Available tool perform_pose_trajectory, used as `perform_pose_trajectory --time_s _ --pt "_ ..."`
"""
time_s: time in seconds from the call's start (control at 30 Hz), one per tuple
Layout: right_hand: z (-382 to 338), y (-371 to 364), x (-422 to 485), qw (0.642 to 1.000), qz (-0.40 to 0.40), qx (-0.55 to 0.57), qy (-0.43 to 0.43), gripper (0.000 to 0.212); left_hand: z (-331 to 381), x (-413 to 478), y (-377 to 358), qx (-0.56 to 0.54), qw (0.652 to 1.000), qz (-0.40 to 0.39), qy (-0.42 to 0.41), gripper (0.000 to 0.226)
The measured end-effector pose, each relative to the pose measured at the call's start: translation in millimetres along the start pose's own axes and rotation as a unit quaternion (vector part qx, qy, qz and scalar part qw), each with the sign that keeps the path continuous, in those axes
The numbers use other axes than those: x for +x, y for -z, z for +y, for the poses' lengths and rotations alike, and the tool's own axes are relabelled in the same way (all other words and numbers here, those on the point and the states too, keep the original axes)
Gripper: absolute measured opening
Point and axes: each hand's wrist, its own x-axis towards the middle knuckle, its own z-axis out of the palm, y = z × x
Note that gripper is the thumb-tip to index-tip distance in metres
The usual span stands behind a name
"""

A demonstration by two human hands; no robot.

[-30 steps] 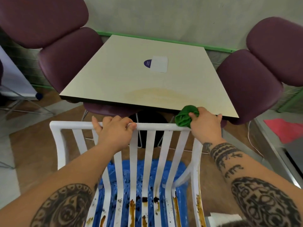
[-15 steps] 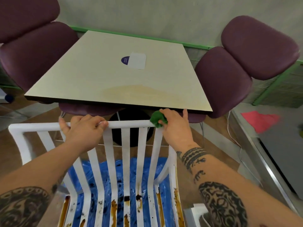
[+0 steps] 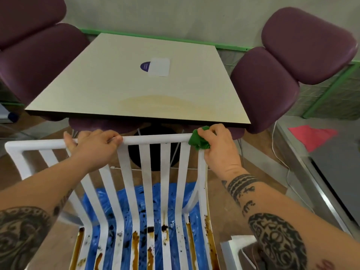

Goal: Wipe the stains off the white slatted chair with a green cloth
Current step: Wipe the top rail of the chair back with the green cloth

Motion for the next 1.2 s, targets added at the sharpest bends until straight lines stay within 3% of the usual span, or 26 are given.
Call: perform_pose_trajectory --time_s 0.07,0.17,0.33,0.43,0.53,0.6,0.7,0.83,0.97,1.03,1.2 --pt "3.8 4.9 -1.4 0.999 -0.010 0.025 -0.042 0.058 0.4 -0.8 0.4 -0.004 1.000 0.001 0.001 0.041" --pt "-3.9 10.5 -3.1 0.989 0.041 0.072 -0.125 0.057 1.0 -2.7 1.0 -0.004 1.000 0.004 0.004 0.040" --pt "-47.4 -15.1 -9.0 0.995 0.010 0.101 -0.026 0.060 0.1 -3.2 -0.1 -0.012 1.000 0.011 -0.001 0.042" --pt "-60.6 -35.4 -16.1 0.986 0.051 0.132 -0.085 0.056 -1.6 -2.8 -2.2 -0.021 1.000 0.011 -0.005 0.042" --pt "-73.3 -46.5 -33.9 0.976 0.043 0.183 -0.112 0.047 -4.1 -2.4 -3.3 -0.028 0.999 0.014 -0.016 0.041" --pt "-82.1 -49.7 -44.9 0.953 0.052 0.238 -0.178 0.042 -5.3 -2.7 -4.6 -0.026 0.999 0.018 -0.024 0.040" --pt "-104.1 -57.3 -41.0 0.892 0.115 0.303 -0.314 0.032 -5.4 -1.4 -8.8 -0.019 0.999 0.029 -0.031 0.040" --pt "-146.6 -77.3 -21.2 0.859 0.152 0.334 -0.357 0.028 -8.1 3.5 -11.0 -0.012 0.999 0.037 -0.034 0.040" --pt "-155.1 -96.9 -29.8 0.918 0.088 0.279 -0.266 0.035 -7.9 4.9 -12.3 -0.012 0.998 0.038 -0.037 0.041" --pt "-144.9 -95.3 -35.3 0.919 0.086 0.280 -0.264 0.035 -8.0 3.7 -13.0 -0.016 0.998 0.045 -0.039 0.041" --pt "-129.7 -77.0 -35.0 0.849 0.179 0.307 -0.392 0.029 -6.5 -1.4 -11.9 -0.030 0.997 0.057 -0.043 0.040"
